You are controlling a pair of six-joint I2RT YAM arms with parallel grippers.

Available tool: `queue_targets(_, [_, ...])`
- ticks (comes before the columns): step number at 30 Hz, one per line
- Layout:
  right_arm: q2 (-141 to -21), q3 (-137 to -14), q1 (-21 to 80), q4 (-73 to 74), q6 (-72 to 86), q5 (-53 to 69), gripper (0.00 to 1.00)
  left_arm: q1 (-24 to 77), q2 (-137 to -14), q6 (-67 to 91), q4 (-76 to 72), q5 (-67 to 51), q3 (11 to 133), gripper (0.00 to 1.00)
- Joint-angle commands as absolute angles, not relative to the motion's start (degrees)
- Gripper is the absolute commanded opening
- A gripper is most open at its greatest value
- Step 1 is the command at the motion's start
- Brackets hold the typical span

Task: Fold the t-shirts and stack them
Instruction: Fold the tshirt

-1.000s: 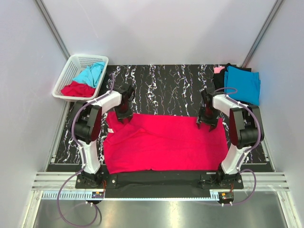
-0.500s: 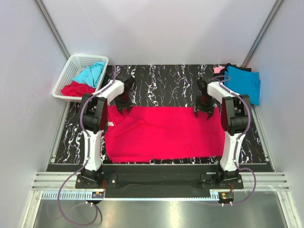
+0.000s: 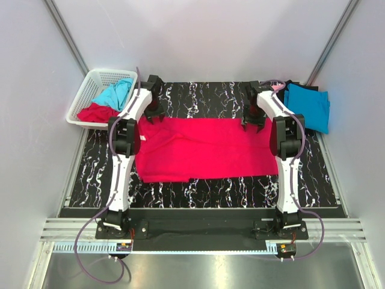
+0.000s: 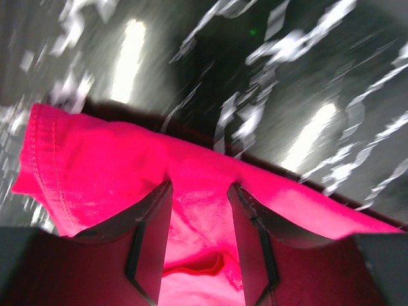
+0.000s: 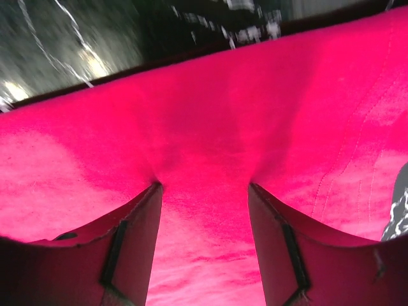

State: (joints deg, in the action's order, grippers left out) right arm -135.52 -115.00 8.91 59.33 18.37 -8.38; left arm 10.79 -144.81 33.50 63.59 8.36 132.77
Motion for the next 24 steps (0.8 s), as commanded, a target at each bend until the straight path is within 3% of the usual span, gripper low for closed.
queue_targets(1, [-139.92,-118.99,9.05,57.66,16.88,-10.47,0.63,10.46,-149.32,30.41,61.71,3.09,138.69,0.48])
queue_targets(6, [-139.05,-120.94,8.96,57.48,15.03,-9.23,0.62,9.84,-147.49,31.73,54.78,2.63,135.28,0.48])
queue_targets(14, [-133.16,-118.13,8.96,55.55,13.10,-8.97,0.61,9.84,-130.99,32.96,42.38,8.52,119.38,0.49])
queue_targets(24, [-125.17,-112.33,8.96,52.91,13.36,-6.86,0.61,9.84,-119.80,31.47,36.39,9.85,111.27,0.51])
